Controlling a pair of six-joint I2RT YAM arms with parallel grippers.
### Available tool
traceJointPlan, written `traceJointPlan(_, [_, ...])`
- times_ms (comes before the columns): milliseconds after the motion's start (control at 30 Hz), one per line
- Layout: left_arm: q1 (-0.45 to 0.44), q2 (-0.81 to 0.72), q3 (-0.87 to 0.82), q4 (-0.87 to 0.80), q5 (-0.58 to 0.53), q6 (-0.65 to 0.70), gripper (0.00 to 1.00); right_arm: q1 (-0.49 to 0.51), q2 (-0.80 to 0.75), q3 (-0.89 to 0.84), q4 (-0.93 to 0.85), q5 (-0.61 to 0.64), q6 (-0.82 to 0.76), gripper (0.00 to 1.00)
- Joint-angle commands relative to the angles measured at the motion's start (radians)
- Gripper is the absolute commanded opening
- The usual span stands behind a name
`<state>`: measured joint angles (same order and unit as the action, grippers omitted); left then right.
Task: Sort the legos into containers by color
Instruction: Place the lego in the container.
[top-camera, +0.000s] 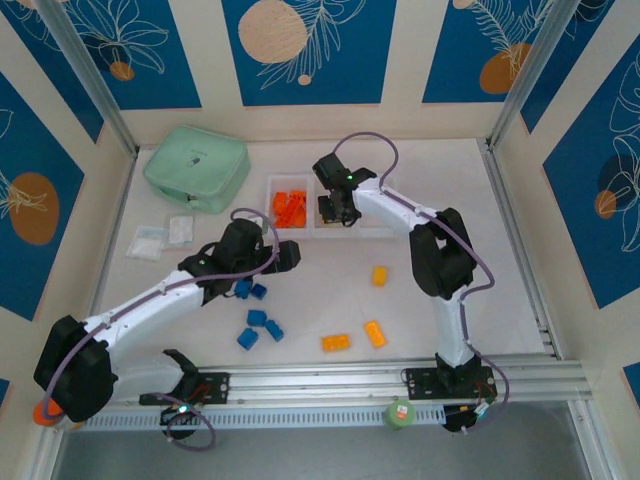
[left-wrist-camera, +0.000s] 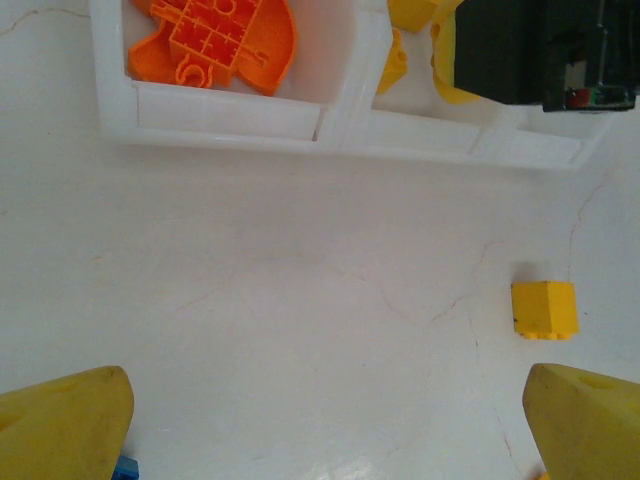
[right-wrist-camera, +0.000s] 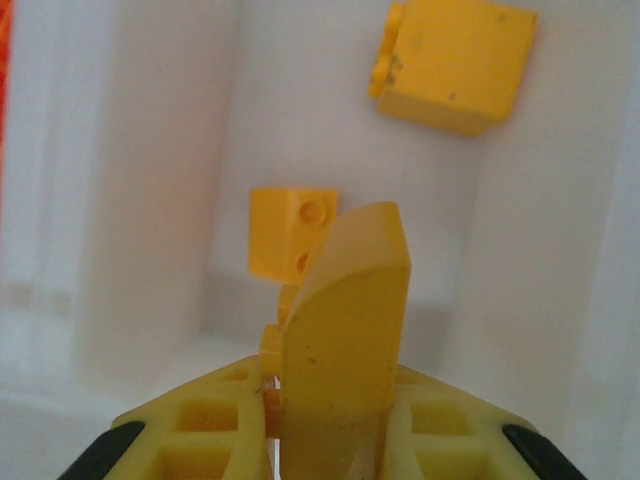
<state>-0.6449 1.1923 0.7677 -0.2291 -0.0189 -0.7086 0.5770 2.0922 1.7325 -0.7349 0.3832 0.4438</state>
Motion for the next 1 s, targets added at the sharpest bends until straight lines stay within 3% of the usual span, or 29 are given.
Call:
traceJointPlan(0, [0.019, -0.002, 0.025, -0.01, 0.036, 0.017, 0.99, -0.022, 0.045, 0.064, -0.049, 0.009, -0.027, 0.2])
traceJointPlan(100, [0.025, 0.003, 0.022, -0.006, 0.042, 0.012, 0.99, -0.031, 0.066, 0.074, -0.049, 0.006, -0.031, 0.21])
traceJointPlan(233, [0.028, 0.008, 0.026, 0.001, 0.055, 0.011, 0.99, -0.033, 0.06, 0.081, -0.041, -0.007, -0.051, 0.36])
traceJointPlan(367, [0.03, 0.014, 0.037, -0.003, 0.063, 0.012, 0.99, -0.031, 0.021, 0.092, -0.052, -0.022, -0.054, 0.45])
traceJointPlan(633, [0.03, -0.003, 0.041, -0.018, 0.071, 0.015, 0.99, -0.016, -0.164, -0.04, -0.028, -0.061, -0.049, 0.48])
traceJointPlan(967, [0.001, -0.022, 0.008, 0.021, 0.107, -0.009, 0.99, -0.042, -0.439, -0.376, -0.004, -0.078, -0.002, 0.54])
